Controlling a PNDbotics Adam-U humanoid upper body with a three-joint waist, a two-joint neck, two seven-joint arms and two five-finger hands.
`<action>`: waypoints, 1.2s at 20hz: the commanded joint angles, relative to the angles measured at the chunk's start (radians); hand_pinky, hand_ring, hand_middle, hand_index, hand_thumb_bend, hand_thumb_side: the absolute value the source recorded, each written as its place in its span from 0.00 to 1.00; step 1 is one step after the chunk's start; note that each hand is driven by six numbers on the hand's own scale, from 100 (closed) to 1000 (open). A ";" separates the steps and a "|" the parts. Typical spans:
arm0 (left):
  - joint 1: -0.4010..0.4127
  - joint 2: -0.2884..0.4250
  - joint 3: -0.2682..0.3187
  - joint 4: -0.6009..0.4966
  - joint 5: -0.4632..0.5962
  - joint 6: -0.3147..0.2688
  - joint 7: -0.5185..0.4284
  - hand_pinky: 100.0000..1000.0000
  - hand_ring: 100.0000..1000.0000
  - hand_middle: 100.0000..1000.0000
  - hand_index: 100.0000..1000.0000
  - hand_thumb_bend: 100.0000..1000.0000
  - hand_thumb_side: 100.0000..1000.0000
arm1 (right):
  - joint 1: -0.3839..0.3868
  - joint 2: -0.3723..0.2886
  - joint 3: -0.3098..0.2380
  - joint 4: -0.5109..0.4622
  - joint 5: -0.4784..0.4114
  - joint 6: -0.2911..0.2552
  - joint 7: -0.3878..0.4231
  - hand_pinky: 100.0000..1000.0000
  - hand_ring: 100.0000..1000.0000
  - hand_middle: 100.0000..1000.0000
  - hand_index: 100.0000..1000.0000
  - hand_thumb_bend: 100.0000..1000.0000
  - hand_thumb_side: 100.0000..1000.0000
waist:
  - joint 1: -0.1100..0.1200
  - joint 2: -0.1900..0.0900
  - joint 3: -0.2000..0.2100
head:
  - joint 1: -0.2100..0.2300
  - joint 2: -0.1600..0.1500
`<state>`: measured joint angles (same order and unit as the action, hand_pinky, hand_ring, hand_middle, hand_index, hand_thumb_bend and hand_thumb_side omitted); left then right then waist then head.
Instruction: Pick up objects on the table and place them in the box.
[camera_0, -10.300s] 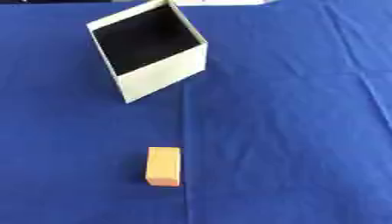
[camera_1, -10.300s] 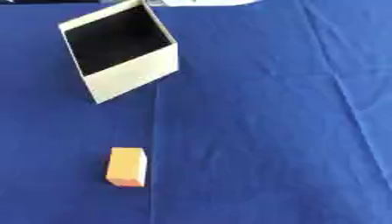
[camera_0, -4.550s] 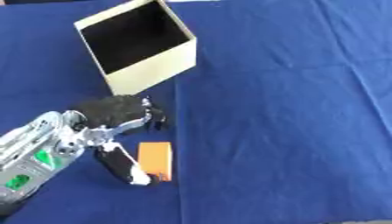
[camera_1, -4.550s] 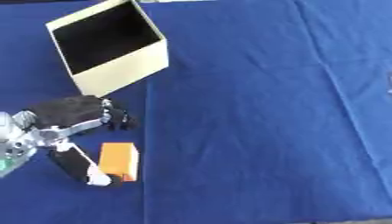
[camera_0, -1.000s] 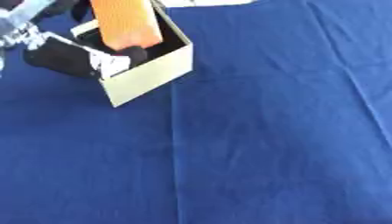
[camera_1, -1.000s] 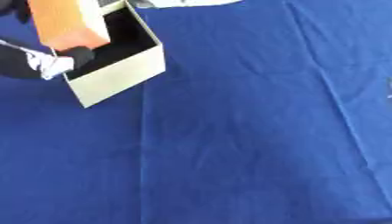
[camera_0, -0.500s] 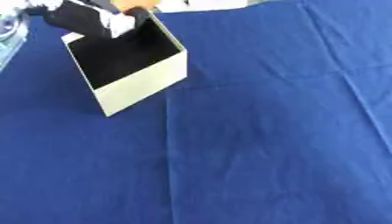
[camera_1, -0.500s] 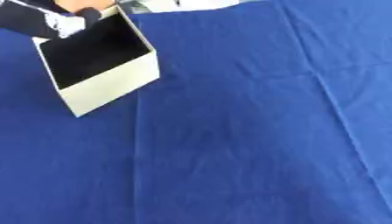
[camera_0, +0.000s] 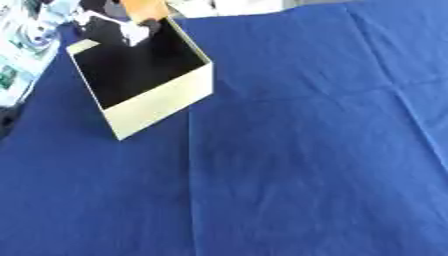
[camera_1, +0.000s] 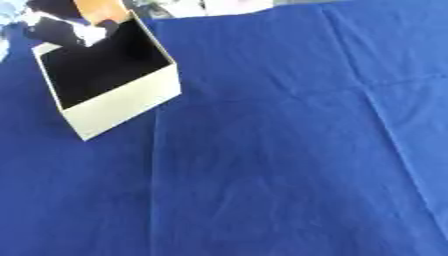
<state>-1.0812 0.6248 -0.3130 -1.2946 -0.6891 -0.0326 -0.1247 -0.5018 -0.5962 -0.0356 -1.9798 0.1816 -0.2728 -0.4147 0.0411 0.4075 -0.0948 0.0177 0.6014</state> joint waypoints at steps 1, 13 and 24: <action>-0.018 0.015 0.015 0.017 -0.016 -0.029 0.000 0.06 0.18 0.27 0.49 0.00 0.27 | -0.009 -0.027 -0.007 -0.020 -0.007 -0.001 -0.004 0.79 0.75 0.58 0.72 0.00 0.80 | -0.003 -0.020 -0.001 | 0.005 -0.012; -0.007 -0.018 0.027 0.174 -0.085 -0.093 -0.059 0.16 0.25 0.32 0.51 0.00 0.24 | -0.010 -0.019 -0.011 -0.020 -0.009 -0.001 -0.008 0.79 0.75 0.58 0.72 0.00 0.81 | -0.003 -0.017 -0.012 | 0.011 -0.010; -0.011 -0.035 0.051 0.248 -0.184 -0.135 -0.134 0.50 0.54 0.56 0.74 0.40 0.31 | -0.007 -0.015 -0.013 -0.020 -0.009 0.000 -0.008 0.79 0.75 0.58 0.72 0.00 0.81 | -0.001 -0.016 -0.015 | 0.010 -0.005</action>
<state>-1.0730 0.5722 -0.2780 -1.0399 -0.8585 -0.1641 -0.2458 -0.5011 -0.5952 -0.0371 -1.9798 0.1782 -0.2738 -0.4203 0.0414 0.4132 -0.1093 0.0244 0.5975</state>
